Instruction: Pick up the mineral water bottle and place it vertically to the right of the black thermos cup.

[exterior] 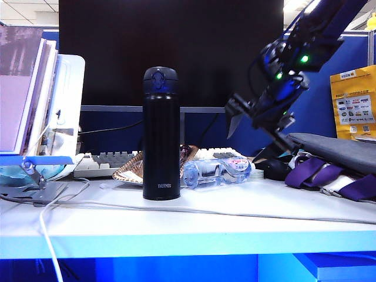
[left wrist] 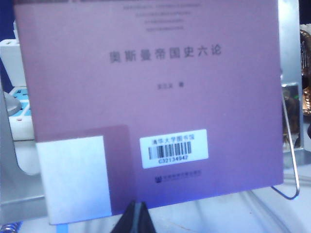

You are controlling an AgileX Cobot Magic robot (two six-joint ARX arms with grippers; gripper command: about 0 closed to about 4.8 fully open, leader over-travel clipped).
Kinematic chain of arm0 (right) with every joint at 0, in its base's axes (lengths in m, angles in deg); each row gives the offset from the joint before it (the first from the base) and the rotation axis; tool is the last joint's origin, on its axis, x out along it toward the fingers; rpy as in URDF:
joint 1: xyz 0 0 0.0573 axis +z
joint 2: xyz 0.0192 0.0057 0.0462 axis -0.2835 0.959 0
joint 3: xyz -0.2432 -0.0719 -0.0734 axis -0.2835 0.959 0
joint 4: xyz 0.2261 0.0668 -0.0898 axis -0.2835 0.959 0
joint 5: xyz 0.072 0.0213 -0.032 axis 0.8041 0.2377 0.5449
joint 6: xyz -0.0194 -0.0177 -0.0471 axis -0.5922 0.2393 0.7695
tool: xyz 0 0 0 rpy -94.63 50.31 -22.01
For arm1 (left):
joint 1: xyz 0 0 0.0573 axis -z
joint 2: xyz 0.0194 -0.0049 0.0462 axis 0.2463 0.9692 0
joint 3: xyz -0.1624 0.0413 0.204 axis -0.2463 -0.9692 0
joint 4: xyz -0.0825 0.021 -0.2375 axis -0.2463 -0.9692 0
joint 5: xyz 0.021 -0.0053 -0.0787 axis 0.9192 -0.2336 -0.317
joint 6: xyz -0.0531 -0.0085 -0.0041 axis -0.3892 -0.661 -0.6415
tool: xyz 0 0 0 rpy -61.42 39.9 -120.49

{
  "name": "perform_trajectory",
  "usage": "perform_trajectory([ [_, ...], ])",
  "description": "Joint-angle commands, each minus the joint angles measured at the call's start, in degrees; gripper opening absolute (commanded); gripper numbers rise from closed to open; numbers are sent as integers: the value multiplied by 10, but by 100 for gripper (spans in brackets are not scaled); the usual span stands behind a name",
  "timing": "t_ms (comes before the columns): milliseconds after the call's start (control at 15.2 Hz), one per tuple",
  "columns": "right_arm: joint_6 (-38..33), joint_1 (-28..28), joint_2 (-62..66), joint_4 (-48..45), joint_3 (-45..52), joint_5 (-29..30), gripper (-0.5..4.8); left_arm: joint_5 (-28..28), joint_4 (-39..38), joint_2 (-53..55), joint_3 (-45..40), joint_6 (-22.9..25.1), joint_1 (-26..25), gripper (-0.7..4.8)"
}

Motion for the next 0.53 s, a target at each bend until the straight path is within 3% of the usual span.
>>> perform_trajectory([
  [66,-7,10,15,-6,-2,4,479,2,-7,-2,0,0,-1,-5],
  [526,-11,16,45,-9,-2,9,479,2,-7,-2,0,0,-1,-5],
])
